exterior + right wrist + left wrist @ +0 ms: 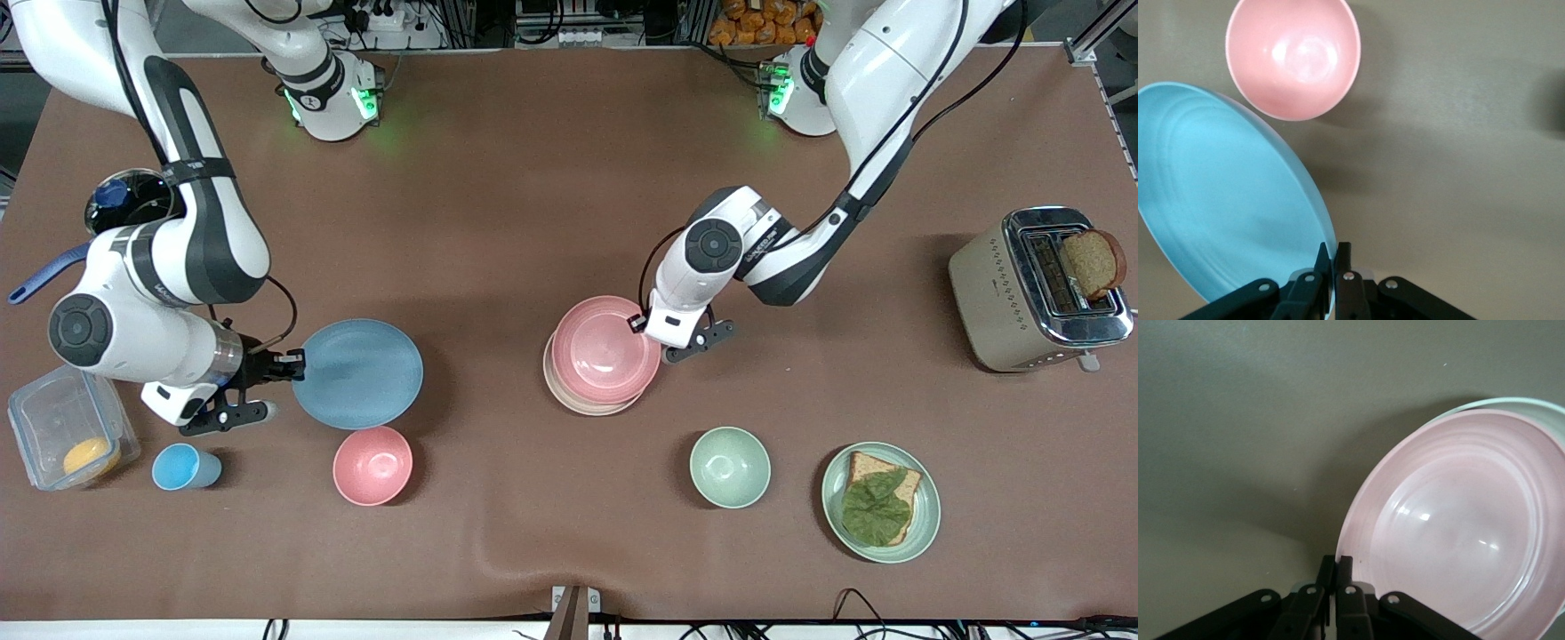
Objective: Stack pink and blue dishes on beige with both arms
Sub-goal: 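Lower the pink plate onto the beige plate and open the left gripper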
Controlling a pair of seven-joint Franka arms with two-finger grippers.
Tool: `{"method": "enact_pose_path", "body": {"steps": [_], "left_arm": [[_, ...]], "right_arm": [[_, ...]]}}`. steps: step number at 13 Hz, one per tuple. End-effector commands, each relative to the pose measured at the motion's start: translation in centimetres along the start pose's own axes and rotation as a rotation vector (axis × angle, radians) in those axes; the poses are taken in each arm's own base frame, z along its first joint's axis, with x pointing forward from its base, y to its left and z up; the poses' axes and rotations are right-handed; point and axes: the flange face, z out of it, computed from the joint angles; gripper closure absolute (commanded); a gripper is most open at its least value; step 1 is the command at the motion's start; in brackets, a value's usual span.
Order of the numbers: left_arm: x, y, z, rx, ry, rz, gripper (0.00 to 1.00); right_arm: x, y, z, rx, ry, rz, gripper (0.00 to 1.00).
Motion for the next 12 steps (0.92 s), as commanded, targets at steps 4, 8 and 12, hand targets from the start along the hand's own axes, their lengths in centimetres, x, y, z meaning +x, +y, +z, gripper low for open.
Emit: {"method": "enact_pose_path", "body": {"steps": [4, 8, 12], "left_arm": [[0.0, 2.0, 0.1, -0.021, 0.019, -0.039, 1.0], [0.6, 1.8, 0.0, -0.022, 0.023, -0.043, 0.21], [3.3, 1.9, -5.8, -0.062, 0.097, -0.075, 0.0]], "right_arm": [[1.0, -1.0, 0.1, 0.013, 0.001, -0.012, 1.0], [1.3, -2.3, 1.3, 0.085, -0.006, 0.011, 1.0], [1.7, -2.5, 1.3, 0.085, -0.003, 0.021, 1.0]]}}
